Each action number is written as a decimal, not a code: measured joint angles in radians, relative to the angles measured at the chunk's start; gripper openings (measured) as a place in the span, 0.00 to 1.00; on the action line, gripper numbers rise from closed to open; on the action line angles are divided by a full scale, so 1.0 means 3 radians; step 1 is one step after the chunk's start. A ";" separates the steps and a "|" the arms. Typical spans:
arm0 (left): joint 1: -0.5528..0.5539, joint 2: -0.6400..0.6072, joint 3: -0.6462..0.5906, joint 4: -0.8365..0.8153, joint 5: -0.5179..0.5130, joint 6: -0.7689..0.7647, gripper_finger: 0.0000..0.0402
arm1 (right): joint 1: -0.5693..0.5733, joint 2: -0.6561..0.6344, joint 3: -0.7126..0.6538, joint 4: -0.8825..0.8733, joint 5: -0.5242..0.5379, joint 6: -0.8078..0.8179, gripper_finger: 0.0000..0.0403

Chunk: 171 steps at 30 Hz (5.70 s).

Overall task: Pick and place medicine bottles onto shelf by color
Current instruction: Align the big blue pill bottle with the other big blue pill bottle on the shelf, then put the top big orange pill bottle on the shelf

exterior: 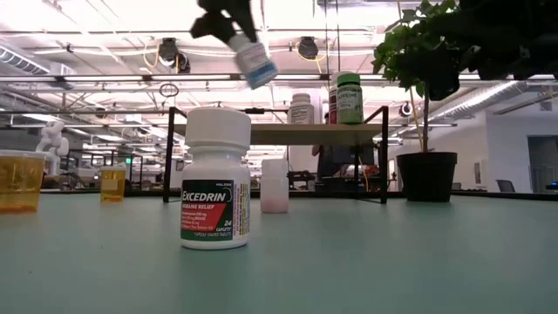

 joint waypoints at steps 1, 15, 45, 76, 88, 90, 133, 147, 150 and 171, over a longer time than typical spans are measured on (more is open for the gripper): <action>0.0088 0.0000 0.0019 0.0117 0.0021 0.0080 0.44 | 0.0000 0.0000 0.0000 0.0041 -0.0001 0.0001 0.69; 0.0545 0.0685 0.0910 0.0083 0.0179 0.1057 0.44 | 0.0000 0.0000 -0.0001 0.0048 -0.0001 0.0182 0.69; 0.0604 0.1534 0.1644 -0.0361 0.0177 0.2532 0.48 | 0.0093 0.0000 0.0001 -0.0033 -0.0021 0.0528 0.69; 0.0453 0.1312 0.1794 -0.0392 -0.0441 0.2167 0.69 | 0.0117 -0.0001 0.0001 -0.0061 -0.0002 0.0435 0.69; 0.0402 0.1246 0.1168 -0.0941 -0.1198 0.1153 0.68 | 0.0117 -0.0001 0.0001 -0.0086 -0.0001 0.0530 0.69; 0.0435 0.1246 0.0996 -0.0879 -0.1287 0.1089 0.67 | 0.0117 -0.0001 0.0001 -0.0089 -0.0001 0.0553 0.69; 0.0359 0.0704 0.0513 -0.0780 -0.0967 0.0872 0.57 | 0.0303 -0.0001 -0.0001 -0.0205 0.0259 0.0613 0.69; -0.0619 -0.0549 -0.0899 -0.1006 -0.1635 -0.0438 0.57 | 0.0638 0.0001 0.0000 -0.0189 0.0610 0.0602 0.69; -0.0451 -0.0865 -0.1379 -0.1012 -0.1540 -0.0824 0.57 | 0.0634 0.0000 0.0001 -0.0155 0.0614 0.0588 0.69; 0.1414 -0.1361 -0.2962 0.0196 -0.0907 -0.0545 0.57 | 0.0613 0.0001 0.0000 -0.0112 0.0621 0.0613 0.69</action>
